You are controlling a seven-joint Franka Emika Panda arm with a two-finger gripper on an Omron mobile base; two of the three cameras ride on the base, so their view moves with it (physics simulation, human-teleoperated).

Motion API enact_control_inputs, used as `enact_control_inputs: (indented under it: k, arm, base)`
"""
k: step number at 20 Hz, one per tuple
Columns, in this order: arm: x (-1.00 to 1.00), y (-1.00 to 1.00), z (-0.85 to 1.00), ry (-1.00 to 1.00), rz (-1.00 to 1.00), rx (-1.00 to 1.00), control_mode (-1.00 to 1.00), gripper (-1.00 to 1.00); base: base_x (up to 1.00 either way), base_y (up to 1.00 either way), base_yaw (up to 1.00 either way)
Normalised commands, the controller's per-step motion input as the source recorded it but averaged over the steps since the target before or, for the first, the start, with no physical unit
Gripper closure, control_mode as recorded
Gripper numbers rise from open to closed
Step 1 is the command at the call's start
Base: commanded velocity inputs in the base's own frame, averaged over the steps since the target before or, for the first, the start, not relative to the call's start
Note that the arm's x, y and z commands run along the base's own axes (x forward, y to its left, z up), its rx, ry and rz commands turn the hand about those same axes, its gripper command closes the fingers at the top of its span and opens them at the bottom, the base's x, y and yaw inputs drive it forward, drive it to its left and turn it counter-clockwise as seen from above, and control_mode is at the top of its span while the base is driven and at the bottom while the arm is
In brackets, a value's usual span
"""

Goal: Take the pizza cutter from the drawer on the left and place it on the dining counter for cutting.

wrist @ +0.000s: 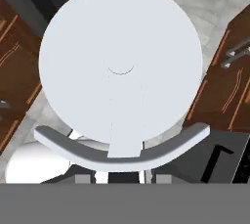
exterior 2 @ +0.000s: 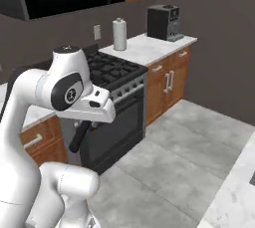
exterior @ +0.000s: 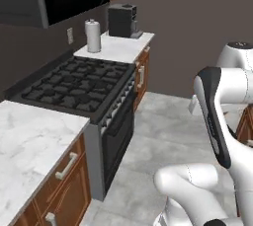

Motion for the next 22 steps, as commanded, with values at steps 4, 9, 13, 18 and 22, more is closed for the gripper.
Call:
enact_control_inputs:
  k: [4, 9, 13, 18, 22]
  arm:
    - [0.00, 0.00, 0.00, 0.00, 0.00, 0.00, 1.00, 1.00]
    - [0.00, 0.00, 0.00, 0.00, 0.00, 0.00, 1.00, 1.00]
    - [0.00, 0.00, 0.00, 0.00, 0.00, 0.00, 1.00, 1.00]
    - [0.00, 0.00, 0.00, 0.00, 0.00, 0.00, 1.00, 1.00]
    - [0.00, 0.00, 0.00, 0.00, 0.00, 0.00, 1.00, 1.00]
  base:
    - [0.08, -0.53, -0.79]
    - [0.03, -0.46, -0.81]
    - [0.05, -0.18, -0.82]
    - [0.01, 0.00, -0.84]
    - [0.00, 0.38, -0.71]
